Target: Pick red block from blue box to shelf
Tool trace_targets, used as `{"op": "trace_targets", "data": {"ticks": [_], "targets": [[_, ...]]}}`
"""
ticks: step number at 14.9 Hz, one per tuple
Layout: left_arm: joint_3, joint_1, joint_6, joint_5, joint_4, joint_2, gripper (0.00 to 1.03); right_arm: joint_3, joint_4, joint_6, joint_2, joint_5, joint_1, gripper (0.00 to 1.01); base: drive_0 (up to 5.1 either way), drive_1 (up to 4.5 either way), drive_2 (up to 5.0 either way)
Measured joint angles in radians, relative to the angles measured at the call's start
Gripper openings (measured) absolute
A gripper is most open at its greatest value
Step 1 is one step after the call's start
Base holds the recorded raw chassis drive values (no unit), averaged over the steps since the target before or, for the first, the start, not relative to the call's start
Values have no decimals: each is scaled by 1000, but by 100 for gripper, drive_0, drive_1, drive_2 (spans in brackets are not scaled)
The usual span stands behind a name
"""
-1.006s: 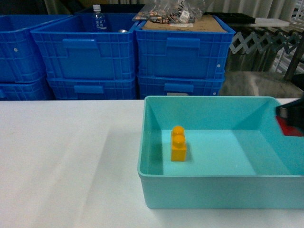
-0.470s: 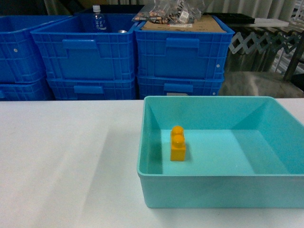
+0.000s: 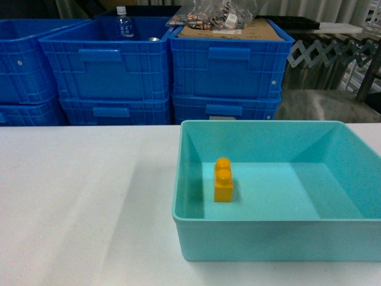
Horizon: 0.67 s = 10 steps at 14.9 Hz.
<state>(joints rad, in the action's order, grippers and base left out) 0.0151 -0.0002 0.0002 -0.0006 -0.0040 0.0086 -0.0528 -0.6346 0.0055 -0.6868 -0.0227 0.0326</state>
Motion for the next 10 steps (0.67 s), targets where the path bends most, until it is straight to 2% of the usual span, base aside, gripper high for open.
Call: {"op": "trace_targets", "data": {"ticks": [1, 6, 10], "targets": [[0, 0, 0, -1, 0, 0, 98, 33, -28, 1, 8, 11, -41, 29, 0, 0, 0], [0, 0, 0, 0, 0, 0, 98, 40, 190, 0, 235, 23, -33, 29, 0, 0, 0], [0, 0, 0, 0, 0, 0, 98, 41, 313, 0, 360, 23, -33, 29, 0, 0, 0]]}}
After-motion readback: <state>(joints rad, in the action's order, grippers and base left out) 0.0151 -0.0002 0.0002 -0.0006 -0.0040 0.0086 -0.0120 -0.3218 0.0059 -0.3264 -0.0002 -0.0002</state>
